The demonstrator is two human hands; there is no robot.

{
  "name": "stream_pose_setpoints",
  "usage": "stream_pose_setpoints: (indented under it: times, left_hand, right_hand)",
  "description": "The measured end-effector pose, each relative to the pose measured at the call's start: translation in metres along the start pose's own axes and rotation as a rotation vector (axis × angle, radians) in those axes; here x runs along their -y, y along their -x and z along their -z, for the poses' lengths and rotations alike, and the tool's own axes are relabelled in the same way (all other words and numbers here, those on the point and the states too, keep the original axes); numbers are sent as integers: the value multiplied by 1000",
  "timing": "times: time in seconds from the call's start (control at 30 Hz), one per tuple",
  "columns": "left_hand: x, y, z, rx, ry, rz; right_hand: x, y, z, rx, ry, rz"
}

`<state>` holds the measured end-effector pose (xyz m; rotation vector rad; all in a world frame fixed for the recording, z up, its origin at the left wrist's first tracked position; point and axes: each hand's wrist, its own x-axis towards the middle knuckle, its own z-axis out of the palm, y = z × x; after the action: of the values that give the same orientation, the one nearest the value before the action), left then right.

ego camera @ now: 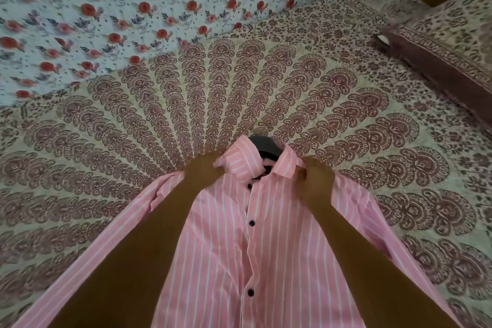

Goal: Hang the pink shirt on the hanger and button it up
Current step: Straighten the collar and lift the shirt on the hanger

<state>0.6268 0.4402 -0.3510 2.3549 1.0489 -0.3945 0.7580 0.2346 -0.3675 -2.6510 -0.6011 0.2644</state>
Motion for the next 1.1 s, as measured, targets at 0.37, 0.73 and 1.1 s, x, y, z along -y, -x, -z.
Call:
stream_pose_setpoints:
  times: [0.37, 0.73, 1.1]
  left_hand:
    - [-38, 96, 66, -268, 540, -117]
    - [-88, 279, 196, -476, 463, -296]
    - [-116, 488, 278, -656, 525, -536]
  right_hand:
    - [16, 55, 95, -211, -176, 88]
    - [99, 153, 299, -312, -782, 198]
    - [152, 311, 461, -230, -501, 424]
